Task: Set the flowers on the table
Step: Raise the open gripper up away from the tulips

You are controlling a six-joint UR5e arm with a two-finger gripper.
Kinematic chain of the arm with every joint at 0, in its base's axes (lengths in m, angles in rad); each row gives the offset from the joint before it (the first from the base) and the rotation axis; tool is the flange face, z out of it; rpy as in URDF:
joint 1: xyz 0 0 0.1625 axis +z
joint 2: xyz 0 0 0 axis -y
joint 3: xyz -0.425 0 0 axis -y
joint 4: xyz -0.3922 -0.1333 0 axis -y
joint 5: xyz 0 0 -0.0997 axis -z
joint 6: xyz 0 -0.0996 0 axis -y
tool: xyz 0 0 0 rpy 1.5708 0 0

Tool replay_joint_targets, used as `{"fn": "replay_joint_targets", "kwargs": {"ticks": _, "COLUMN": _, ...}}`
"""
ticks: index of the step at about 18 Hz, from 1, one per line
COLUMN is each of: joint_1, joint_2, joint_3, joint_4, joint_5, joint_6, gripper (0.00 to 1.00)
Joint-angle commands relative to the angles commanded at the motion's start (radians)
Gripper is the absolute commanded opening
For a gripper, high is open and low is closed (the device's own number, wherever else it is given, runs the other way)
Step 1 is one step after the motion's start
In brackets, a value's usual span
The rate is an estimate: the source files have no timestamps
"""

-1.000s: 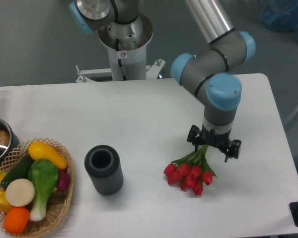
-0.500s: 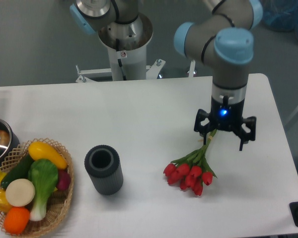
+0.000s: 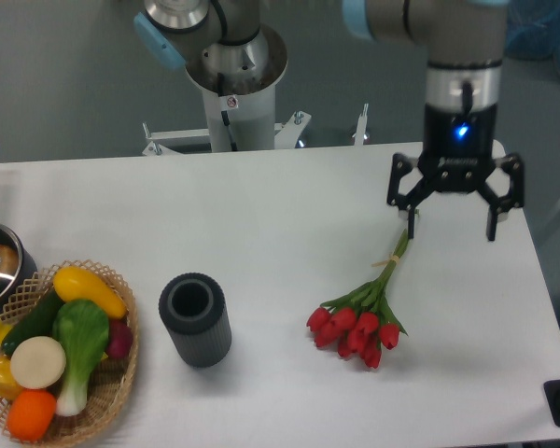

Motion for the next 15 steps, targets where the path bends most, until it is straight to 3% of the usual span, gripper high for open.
{"fn": "replay_joint_targets", "kwargs": {"ticks": 15, "joint_1": 0.025, "joint_2": 0.008, "joint_3": 0.005, "joint_4": 0.000, "joint_5": -0.026, "joint_6": 0.005, "gripper": 1.00}}
